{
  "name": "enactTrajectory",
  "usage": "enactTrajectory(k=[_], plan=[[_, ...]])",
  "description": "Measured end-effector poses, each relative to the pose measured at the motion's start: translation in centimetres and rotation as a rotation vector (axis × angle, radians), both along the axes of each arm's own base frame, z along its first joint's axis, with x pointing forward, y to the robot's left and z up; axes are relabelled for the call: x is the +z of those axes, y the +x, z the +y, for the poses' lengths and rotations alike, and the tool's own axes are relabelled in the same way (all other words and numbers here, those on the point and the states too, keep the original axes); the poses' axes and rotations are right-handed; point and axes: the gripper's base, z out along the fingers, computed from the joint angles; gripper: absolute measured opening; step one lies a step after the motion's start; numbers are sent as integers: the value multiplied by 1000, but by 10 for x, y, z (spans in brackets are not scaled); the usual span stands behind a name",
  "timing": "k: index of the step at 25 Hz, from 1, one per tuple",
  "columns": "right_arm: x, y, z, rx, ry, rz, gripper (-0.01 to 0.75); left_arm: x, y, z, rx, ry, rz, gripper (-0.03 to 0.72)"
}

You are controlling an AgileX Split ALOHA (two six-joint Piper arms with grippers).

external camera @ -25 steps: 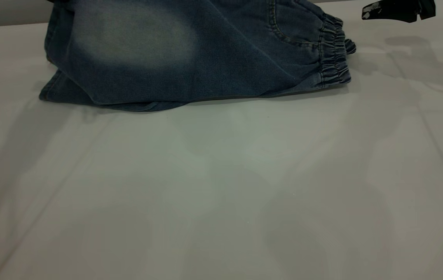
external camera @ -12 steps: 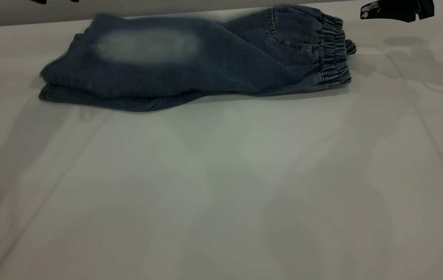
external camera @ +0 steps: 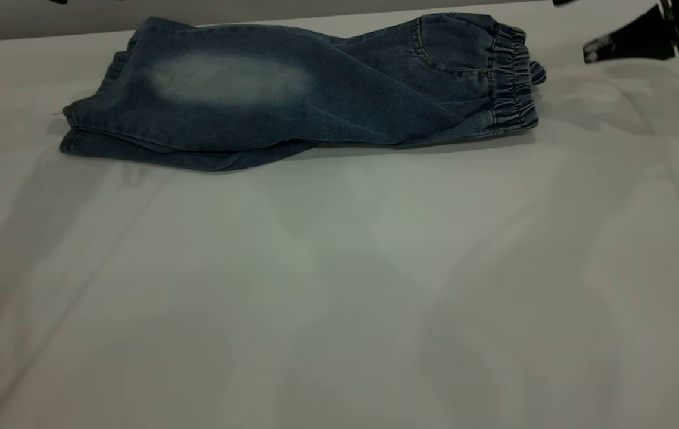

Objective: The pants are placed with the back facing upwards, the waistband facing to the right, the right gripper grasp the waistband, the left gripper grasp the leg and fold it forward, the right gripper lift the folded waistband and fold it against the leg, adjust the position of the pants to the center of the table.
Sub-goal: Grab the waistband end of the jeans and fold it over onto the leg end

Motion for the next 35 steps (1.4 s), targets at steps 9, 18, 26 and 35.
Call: enactTrajectory(k=[9, 18, 26, 35], plan=[[-39, -8, 4, 59, 52, 81, 584, 0, 0, 0, 0, -1, 6, 536], [-73, -9, 8, 19, 150, 85, 584, -1, -1, 0, -2, -2, 11, 536], [-88, -10, 22, 18, 209, 87, 582, 0, 0, 0, 1, -3, 3, 538], [-89, -3, 51, 9, 202, 47, 553, -1, -3, -5, -18, -2, 30, 538]])
